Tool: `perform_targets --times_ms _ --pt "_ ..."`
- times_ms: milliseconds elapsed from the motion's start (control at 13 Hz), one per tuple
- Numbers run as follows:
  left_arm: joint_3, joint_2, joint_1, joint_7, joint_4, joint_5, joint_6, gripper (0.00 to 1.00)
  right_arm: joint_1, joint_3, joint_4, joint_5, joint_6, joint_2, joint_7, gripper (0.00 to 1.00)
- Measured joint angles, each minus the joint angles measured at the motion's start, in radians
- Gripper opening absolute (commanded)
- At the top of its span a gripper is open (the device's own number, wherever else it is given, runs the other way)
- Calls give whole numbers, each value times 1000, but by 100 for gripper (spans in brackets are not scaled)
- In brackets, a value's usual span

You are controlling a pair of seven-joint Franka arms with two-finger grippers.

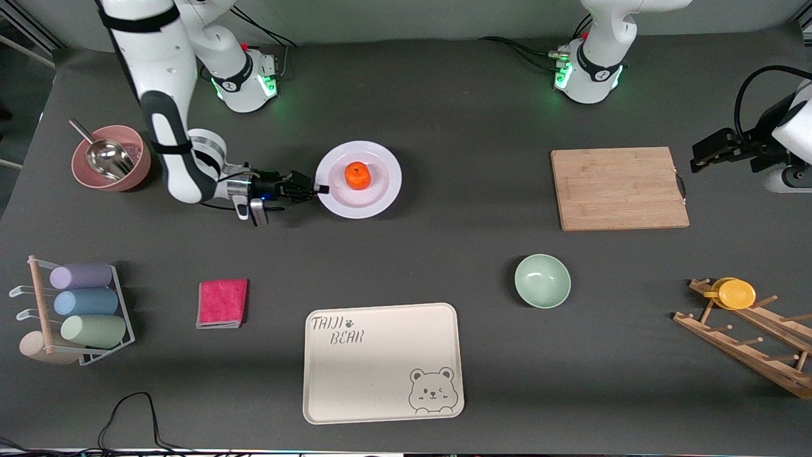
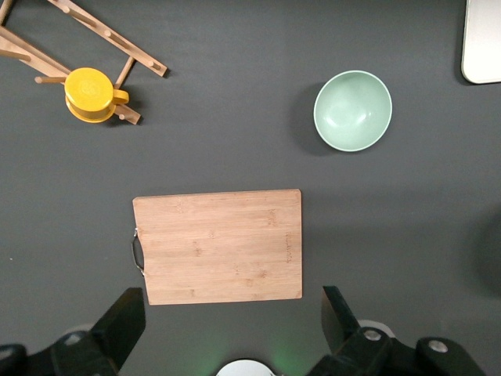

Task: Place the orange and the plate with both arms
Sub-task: 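Carry the plate with the right gripper onto the bear tray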

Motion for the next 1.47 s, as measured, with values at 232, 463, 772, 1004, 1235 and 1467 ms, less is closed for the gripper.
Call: perform_targets --times_ms 232,463,772,1004,1235,1467 --pt "0 1 0 10 -1 12 0 100 -1 -37 62 -64 3 -116 175 0" --pt "0 1 0 13 -1 22 0 100 -2 -49 200 -82 9 -166 371 0" --pt "0 1 0 15 -1 23 0 100 -9 -57 472 -94 27 -147 626 0" --pt "0 1 0 18 -1 21 0 100 -29 -62 653 -94 27 -67 736 0" --pt "-1 1 0 18 -1 19 0 100 -60 -61 814 -11 25 64 819 0" --pt "-2 1 0 19 -1 15 0 100 -108 -57 1001 40 23 213 900 0"
